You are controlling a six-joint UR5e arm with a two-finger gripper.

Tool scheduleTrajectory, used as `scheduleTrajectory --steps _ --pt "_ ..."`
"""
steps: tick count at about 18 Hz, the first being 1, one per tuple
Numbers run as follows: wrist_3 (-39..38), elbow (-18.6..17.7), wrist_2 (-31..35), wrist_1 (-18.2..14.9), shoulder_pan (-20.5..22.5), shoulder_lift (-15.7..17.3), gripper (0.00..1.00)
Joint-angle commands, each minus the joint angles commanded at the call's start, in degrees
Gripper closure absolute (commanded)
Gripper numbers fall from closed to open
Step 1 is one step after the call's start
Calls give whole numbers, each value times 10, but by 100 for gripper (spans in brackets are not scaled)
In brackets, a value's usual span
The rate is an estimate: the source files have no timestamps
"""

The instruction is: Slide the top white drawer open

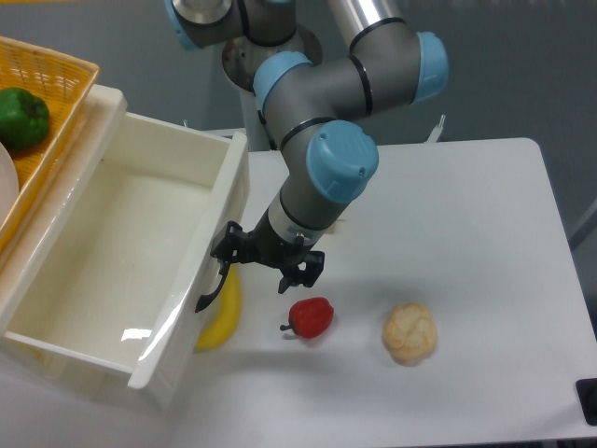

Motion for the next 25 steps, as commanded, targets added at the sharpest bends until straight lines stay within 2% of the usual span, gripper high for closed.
scheduleTrajectory --steps 4,7,10,13,18,25 --pt "6 2 -5 11 8 11 0" --pt "6 4 2 50 7 12 0" --pt "7 5 44 94 8 12 0" --pt "13 5 115 118 7 9 0" --pt "159 2 213 119 25 -6 0" --pt "397 21 214 119 83 -20 0"
